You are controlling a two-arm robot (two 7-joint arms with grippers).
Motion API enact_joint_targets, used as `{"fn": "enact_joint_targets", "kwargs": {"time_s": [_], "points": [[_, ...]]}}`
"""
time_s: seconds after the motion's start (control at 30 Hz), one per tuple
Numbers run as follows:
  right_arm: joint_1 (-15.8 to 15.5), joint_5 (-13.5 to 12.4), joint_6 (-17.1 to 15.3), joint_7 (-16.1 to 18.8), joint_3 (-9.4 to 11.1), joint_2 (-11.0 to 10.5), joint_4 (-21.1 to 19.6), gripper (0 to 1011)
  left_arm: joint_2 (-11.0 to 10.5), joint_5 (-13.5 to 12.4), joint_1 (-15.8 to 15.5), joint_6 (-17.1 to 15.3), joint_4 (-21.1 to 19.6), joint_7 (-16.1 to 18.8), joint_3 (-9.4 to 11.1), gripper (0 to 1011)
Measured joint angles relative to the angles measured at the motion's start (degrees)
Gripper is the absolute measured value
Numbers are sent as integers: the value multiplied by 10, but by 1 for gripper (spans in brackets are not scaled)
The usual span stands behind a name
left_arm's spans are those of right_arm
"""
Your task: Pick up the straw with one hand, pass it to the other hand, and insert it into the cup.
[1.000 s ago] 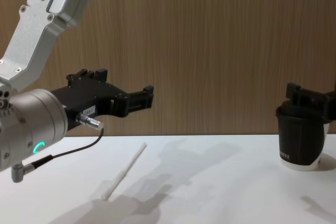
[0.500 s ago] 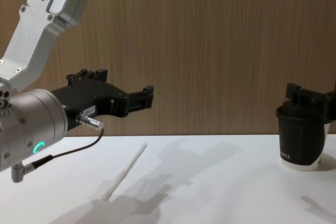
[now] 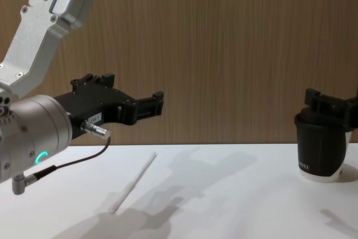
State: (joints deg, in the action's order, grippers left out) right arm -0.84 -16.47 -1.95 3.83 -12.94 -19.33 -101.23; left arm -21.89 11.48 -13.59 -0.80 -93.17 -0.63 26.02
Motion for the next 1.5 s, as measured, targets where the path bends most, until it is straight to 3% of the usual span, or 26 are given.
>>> {"fn": "enact_joint_targets", "kwargs": {"time_s": [0.4,0.7,1.07,1.5], "points": [[0,0,0,0,0,0,0,1001,0,0,2,0,-1,0,-1,1003],[0,0,0,0,0,0,0,1001,-5,7,22,-4,-17,-1,-10,1003],[0,0,0,0,0,0,0,1001,-1,31,60,-30,-43,12,-31,1003],[0,0,0,0,0,0,0,1001,17,60,87,-86,-60,38,-59,1003]]}}
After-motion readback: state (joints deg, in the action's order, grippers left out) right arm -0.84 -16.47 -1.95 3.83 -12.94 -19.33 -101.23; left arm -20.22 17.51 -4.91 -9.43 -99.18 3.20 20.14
